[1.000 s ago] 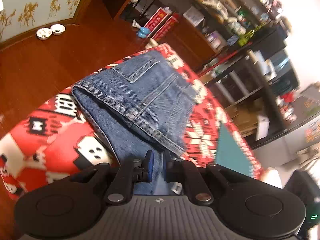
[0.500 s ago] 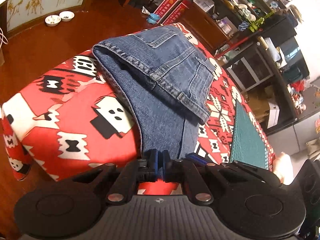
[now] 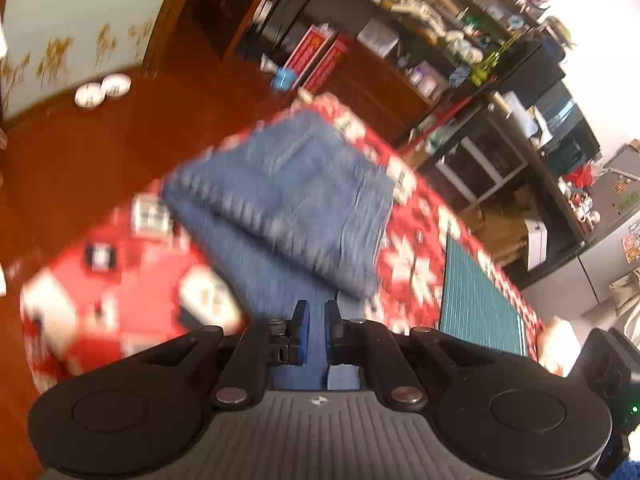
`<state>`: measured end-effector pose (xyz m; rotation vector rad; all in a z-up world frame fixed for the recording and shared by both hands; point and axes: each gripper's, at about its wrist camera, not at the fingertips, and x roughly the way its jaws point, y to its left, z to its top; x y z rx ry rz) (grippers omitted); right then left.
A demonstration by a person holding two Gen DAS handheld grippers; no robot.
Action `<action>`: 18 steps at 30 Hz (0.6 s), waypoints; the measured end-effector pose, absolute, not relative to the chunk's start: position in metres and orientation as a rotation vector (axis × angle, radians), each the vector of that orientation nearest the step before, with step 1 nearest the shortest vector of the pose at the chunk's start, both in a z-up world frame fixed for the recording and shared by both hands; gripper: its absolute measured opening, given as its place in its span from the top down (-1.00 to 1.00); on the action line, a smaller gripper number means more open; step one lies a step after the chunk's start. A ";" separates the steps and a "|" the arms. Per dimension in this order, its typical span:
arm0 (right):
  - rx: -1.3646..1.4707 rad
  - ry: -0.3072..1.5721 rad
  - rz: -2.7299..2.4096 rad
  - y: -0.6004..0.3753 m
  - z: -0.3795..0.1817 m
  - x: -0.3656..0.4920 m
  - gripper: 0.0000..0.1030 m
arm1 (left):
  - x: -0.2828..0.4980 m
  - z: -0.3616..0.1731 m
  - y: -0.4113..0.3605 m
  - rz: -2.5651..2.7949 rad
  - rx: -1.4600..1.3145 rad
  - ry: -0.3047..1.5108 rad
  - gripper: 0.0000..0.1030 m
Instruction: Fold clothes
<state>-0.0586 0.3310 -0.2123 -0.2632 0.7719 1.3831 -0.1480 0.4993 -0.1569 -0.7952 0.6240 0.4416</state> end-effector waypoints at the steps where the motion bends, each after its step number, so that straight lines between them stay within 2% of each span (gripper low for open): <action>1: -0.256 0.758 1.379 0.335 -0.209 -0.055 0.85 | -0.141 -0.153 0.507 0.445 -0.778 0.613 0.88; 9: -0.243 0.701 1.338 0.400 -0.190 -0.028 0.84 | -0.089 -0.152 0.563 0.470 -0.707 0.625 0.88; 18: -0.354 0.784 1.286 0.461 -0.222 -0.017 0.82 | -0.081 -0.192 0.567 0.477 -0.689 0.699 0.89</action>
